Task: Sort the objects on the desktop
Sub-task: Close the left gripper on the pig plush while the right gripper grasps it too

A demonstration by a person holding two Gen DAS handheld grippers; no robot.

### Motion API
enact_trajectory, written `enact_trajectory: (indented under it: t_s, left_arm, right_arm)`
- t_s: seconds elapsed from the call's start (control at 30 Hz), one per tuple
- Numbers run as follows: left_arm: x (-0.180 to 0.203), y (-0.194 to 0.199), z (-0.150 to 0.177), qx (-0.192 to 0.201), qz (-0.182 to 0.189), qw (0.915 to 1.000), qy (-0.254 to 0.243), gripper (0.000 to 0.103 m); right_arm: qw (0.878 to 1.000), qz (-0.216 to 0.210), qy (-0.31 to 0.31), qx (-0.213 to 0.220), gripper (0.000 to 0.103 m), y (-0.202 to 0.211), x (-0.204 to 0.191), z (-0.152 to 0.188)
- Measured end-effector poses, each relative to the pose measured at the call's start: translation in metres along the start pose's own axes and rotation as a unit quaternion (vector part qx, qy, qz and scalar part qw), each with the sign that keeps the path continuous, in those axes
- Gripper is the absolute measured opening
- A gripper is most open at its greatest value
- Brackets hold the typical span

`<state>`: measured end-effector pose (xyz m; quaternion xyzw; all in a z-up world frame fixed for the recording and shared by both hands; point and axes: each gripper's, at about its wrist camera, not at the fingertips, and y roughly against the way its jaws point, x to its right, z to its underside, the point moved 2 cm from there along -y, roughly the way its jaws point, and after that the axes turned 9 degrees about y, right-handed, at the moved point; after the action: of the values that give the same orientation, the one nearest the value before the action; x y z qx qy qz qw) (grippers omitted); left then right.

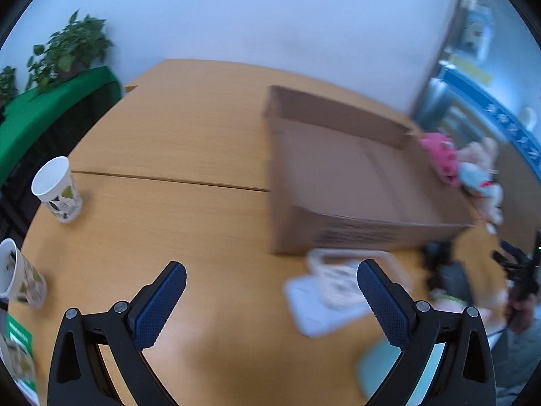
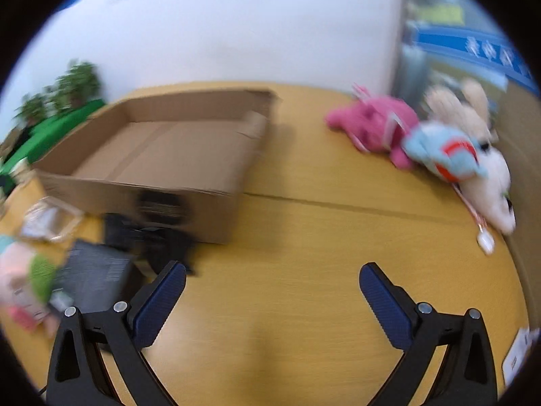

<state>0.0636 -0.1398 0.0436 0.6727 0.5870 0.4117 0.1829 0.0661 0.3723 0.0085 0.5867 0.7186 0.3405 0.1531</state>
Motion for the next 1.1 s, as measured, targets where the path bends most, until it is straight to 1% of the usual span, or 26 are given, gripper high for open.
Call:
enact_trajectory:
  t_s: [0.03, 0.1, 0.13, 0.17, 0.2, 0.23, 0.27, 0.3, 0.4, 0.5, 0.53, 0.6, 0.63, 0.67, 0.7, 0.73, 0.8, 0.83, 0.87, 0.9, 0.93, 0.97, 1.0, 1.03, 1.1]
  left_arm:
    - [0.016, 0.012, 0.007, 0.007, 0.015, 0.9998, -0.015, 0.103]
    - [0.048, 0.032, 0.023, 0.022, 0.043, 0.9983, -0.032, 0.103]
    - [0.06, 0.037, 0.028, 0.02, 0.063, 0.997, -0.039, 0.103]
    - [0.072, 0.041, 0.036, 0.018, 0.088, 0.9951, -0.042, 0.103]
    - [0.081, 0.042, 0.04, 0.012, 0.105, 0.9934, -0.045, 0.103]
    - [0.089, 0.041, 0.045, 0.001, 0.122, 0.9914, -0.048, 0.103]
    - [0.094, 0.037, 0.053, -0.012, 0.135, 0.9896, -0.047, 0.103]
    - [0.098, 0.033, 0.059, -0.023, 0.137, 0.9893, -0.044, 0.103]
    - [0.097, 0.015, 0.074, -0.056, 0.131, 0.9895, -0.022, 0.102]
    - [0.086, -0.003, 0.089, -0.082, 0.132, 0.9878, 0.009, 0.1]
    - [0.081, -0.009, 0.092, -0.091, 0.132, 0.9868, 0.017, 0.099]
    - [0.073, -0.017, 0.1, -0.109, 0.134, 0.9846, 0.028, 0.093]
    - [0.068, -0.021, 0.104, -0.115, 0.135, 0.9836, 0.033, 0.092]
    - [0.065, -0.024, 0.107, -0.121, 0.138, 0.9822, 0.04, 0.089]
    - [0.061, -0.025, 0.109, -0.125, 0.145, 0.9803, 0.048, 0.089]
    - [0.057, -0.025, 0.11, -0.123, 0.143, 0.9806, 0.053, 0.089]
    - [0.047, -0.019, 0.111, -0.112, 0.129, 0.9837, 0.055, 0.089]
    - [0.041, -0.017, 0.111, -0.115, 0.136, 0.9821, 0.062, 0.089]
    - [0.037, -0.016, 0.112, -0.119, 0.145, 0.9797, 0.071, 0.087]
    - [0.034, -0.015, 0.115, -0.121, 0.147, 0.9789, 0.074, 0.087]
    - [0.034, -0.014, 0.116, -0.122, 0.148, 0.9789, 0.071, 0.086]
    - [0.036, -0.014, 0.118, -0.121, 0.149, 0.9791, 0.066, 0.086]
    - [0.04, -0.013, 0.118, -0.117, 0.147, 0.9804, 0.058, 0.085]
    - [0.043, -0.013, 0.118, -0.114, 0.143, 0.9819, 0.05, 0.084]
    - [0.051, -0.012, 0.116, -0.109, 0.139, 0.9836, 0.036, 0.078]
  right_arm:
    - [0.999, -0.01, 0.021, 0.032, 0.102, 0.018, -0.018, -0.006]
    - [0.996, -0.033, 0.039, 0.073, 0.102, 0.039, -0.042, -0.019]
    - [0.993, -0.066, 0.04, 0.092, 0.102, 0.051, -0.055, -0.026]
    - [0.99, -0.094, 0.036, 0.097, 0.102, 0.054, -0.061, -0.032]
    - [0.986, -0.131, 0.029, 0.102, 0.102, 0.058, -0.069, -0.033]
    - [0.978, -0.179, 0.022, 0.103, 0.102, 0.061, -0.078, -0.034]
    - [0.968, -0.228, 0.025, 0.099, 0.102, 0.062, -0.092, -0.035]
    - [0.962, -0.253, 0.038, 0.092, 0.102, 0.061, -0.107, -0.034]
    - [0.957, -0.266, 0.086, 0.077, 0.102, 0.054, -0.145, -0.027]
    - [0.945, -0.304, 0.112, 0.045, 0.102, 0.035, -0.175, -0.021]
    - [0.944, -0.307, 0.114, 0.042, 0.102, 0.036, -0.183, -0.015]
    - [0.938, -0.327, 0.114, 0.027, 0.102, 0.029, -0.198, -0.013]
    - [0.933, -0.342, 0.11, 0.015, 0.102, 0.023, -0.204, -0.012]
    - [0.925, -0.362, 0.112, -0.001, 0.102, 0.016, -0.215, -0.011]
    - [0.925, -0.359, 0.122, -0.004, 0.102, 0.018, -0.225, -0.007]
    - [0.925, -0.353, 0.137, 0.003, 0.103, 0.029, -0.235, -0.002]
    - [0.91, -0.382, 0.161, 0.018, 0.103, 0.045, -0.247, -0.002]
    - [0.907, -0.389, 0.16, 0.025, 0.103, 0.048, -0.246, -0.002]
    - [0.907, -0.391, 0.156, 0.03, 0.102, 0.05, -0.241, -0.001]
    - [0.91, -0.383, 0.153, 0.029, 0.102, 0.049, -0.237, 0.001]
    - [0.917, -0.369, 0.15, 0.022, 0.102, 0.045, -0.233, 0.003]
    - [0.922, -0.358, 0.15, 0.008, 0.097, 0.038, -0.23, 0.007]
    - [0.922, -0.356, 0.152, -0.003, 0.091, 0.033, -0.231, 0.009]
    - [0.924, -0.346, 0.163, -0.011, 0.088, 0.028, -0.237, 0.012]
    - [0.928, -0.321, 0.191, -0.013, 0.087, 0.028, -0.25, 0.015]
